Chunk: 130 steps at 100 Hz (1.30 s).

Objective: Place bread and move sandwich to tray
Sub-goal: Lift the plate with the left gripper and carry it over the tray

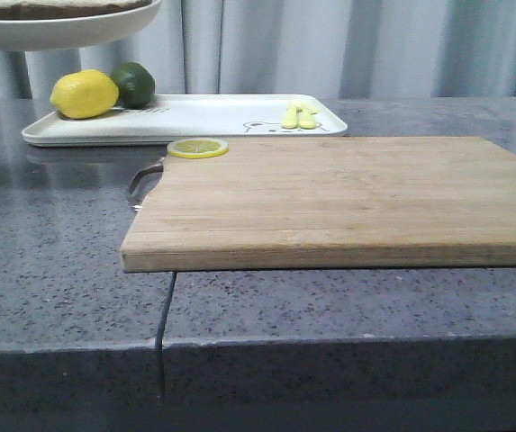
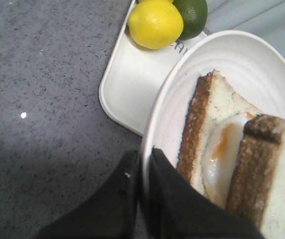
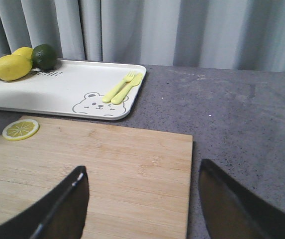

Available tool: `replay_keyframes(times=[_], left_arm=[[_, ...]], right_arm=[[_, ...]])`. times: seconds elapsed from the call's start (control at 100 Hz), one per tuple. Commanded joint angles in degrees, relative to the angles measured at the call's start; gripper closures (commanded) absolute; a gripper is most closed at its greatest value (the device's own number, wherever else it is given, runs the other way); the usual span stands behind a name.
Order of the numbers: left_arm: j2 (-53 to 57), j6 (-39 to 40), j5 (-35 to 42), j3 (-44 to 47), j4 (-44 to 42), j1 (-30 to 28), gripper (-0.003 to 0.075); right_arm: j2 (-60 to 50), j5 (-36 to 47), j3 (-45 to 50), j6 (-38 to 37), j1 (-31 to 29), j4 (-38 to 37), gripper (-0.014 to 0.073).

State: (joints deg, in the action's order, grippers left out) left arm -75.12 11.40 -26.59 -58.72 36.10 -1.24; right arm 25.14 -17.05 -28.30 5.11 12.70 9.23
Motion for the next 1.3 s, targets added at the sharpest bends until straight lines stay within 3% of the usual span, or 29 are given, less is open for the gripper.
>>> replay_keyframes(times=[0.0, 0.3, 0.61, 0.88, 1.29], left_arm=[[-2.06, -0.23, 2.87, -6.12, 2.52, 1.24, 0.0739], [-14.94, -3.09, -3.93, -21.89, 3.16, 1.93, 0.0739], [-26.41, -10.94, -9.18, -36.2, 12.46, 1.93, 0.0739], [-34.11, -16.58, -13.26, -41.65, 16.48, 1.93, 0.0739], [-40.92, -18.3, -13.62, -46.1, 19.24, 1.93, 0.0739]], right_arm=[[0.16, 4.55, -1.52, 0.06, -0.48, -0.29, 0.0113], [0.16, 4.6, -1.52, 0.06, -0.48, -0.29, 0.0113], [0.16, 4.6, -1.52, 0.06, -0.48, -0.29, 0.0113], [0.16, 4.6, -1.52, 0.06, -0.48, -0.29, 0.0113], [0.16, 4.6, -1.52, 0.06, -0.48, -0.29, 0.0113]])
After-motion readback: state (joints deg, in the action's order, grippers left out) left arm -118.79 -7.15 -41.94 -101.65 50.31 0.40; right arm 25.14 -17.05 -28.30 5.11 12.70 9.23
